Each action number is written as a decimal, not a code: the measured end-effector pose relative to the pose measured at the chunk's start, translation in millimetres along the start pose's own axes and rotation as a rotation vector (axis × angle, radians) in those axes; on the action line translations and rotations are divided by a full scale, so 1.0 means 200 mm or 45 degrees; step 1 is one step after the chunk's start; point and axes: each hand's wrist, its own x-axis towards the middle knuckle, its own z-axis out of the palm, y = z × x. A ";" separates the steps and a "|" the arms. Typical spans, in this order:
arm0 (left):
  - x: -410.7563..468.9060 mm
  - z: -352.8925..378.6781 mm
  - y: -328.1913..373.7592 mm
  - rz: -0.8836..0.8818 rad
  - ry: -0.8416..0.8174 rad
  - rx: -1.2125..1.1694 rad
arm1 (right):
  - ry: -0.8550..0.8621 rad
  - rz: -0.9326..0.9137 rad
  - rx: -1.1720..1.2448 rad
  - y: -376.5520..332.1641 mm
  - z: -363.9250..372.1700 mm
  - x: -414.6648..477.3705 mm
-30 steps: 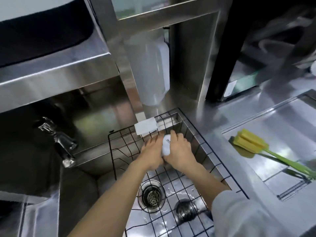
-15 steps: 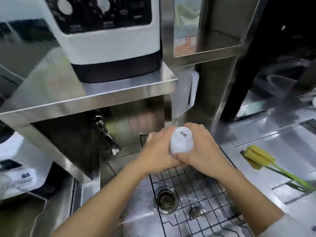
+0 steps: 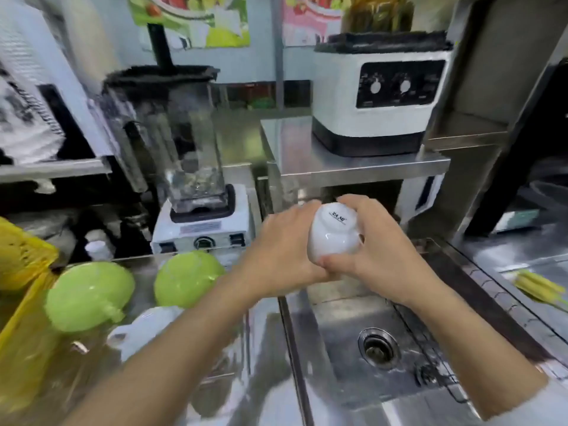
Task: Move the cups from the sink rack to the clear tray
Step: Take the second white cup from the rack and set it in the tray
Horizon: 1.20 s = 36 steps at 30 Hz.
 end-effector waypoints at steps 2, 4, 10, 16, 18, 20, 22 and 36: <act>-0.15 -0.14 -0.09 -0.051 0.045 0.014 | 0.007 -0.057 0.024 -0.16 0.14 -0.01; -0.29 -0.26 -0.17 -0.117 0.090 0.009 | -0.024 -0.104 0.047 -0.31 0.28 0.00; -0.65 -0.56 -0.40 -0.318 0.208 0.016 | -0.207 -0.221 0.125 -0.64 0.64 0.04; -0.93 -0.70 -0.56 -0.512 0.306 0.044 | -0.357 -0.351 0.071 -0.84 0.93 0.05; -1.03 -0.70 -0.61 -0.579 0.304 0.025 | -0.404 -0.389 0.040 -0.88 1.02 0.02; -1.11 -0.69 -0.67 -0.625 0.295 0.023 | -0.447 -0.429 0.025 -0.90 1.10 -0.01; -1.17 -0.67 -0.72 -0.654 0.279 0.030 | -0.508 -0.452 0.013 -0.90 1.18 -0.03; -1.34 -0.51 -0.96 -0.769 0.290 0.097 | -0.736 -0.370 -0.033 -0.83 1.42 -0.05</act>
